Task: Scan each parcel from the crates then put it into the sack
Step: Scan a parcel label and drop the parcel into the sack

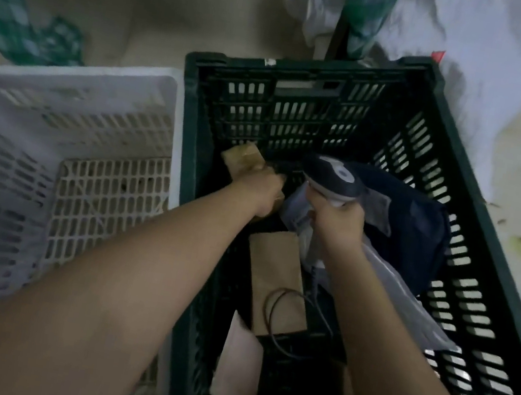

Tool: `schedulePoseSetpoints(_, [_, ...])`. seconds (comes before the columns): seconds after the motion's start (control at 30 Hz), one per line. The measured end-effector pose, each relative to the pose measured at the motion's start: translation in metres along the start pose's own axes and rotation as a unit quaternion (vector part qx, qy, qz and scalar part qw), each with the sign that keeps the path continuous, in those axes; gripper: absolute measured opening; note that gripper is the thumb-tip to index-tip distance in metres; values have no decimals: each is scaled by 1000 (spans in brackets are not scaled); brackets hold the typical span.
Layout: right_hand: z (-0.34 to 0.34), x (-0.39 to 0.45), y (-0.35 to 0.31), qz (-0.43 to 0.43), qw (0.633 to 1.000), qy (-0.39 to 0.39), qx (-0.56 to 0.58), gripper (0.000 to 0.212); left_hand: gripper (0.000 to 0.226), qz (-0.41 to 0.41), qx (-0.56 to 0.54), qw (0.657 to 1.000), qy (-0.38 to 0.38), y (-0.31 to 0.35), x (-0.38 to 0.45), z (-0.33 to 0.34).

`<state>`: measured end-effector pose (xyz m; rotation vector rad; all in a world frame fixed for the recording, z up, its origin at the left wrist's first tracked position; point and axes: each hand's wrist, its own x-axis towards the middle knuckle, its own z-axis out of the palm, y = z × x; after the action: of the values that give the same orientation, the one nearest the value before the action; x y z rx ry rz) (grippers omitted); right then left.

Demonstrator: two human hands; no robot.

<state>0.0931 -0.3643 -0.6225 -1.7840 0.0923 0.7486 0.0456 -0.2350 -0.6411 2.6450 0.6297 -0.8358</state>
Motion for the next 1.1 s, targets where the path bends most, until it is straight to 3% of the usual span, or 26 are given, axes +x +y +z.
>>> schedulePoseSetpoints(0.17, [0, 20, 10, -14, 1000, -8, 0, 40, 74, 4, 182, 982, -48, 1, 33, 11])
schedulePoseSetpoints(0.3, [-3, 24, 13, -15, 999, -9, 28, 35, 86, 4, 243, 967, -81, 0, 36, 8])
schedulePoseSetpoints(0.47, [-8, 19, 17, -10, 998, 13, 56, 41, 92, 38, 260, 964, -38, -5, 33, 4])
schedulePoseSetpoints(0.57, [-10, 14, 15, -22, 997, 27, 68, 38, 99, 41, 158, 986, 17, -3, 21, -8])
schedulePoseSetpoints(0.63, [-12, 10, 10, -34, 996, 44, 74, 37, 88, 38, 29, 996, 73, -3, 6, -17])
schedulePoseSetpoints(0.7, [-16, 5, 0, -48, 994, 57, 75, 31, 77, 40, -120, 984, 126, -3, -14, -26])
schedulePoseSetpoints(0.87, [-36, -29, -34, -73, 989, 73, 102, 15, 72, 51, -397, 892, 209, 3, -82, -48])
schedulePoseSetpoints(0.97, [-48, -67, -55, -92, 985, 63, 128, 11, 69, 55, -484, 844, 223, 5, -133, -56])
schedulePoseSetpoints(1.1, [-55, -132, -77, -126, 980, 34, 153, 50, 62, 30, -560, 790, 247, 5, -208, -65])
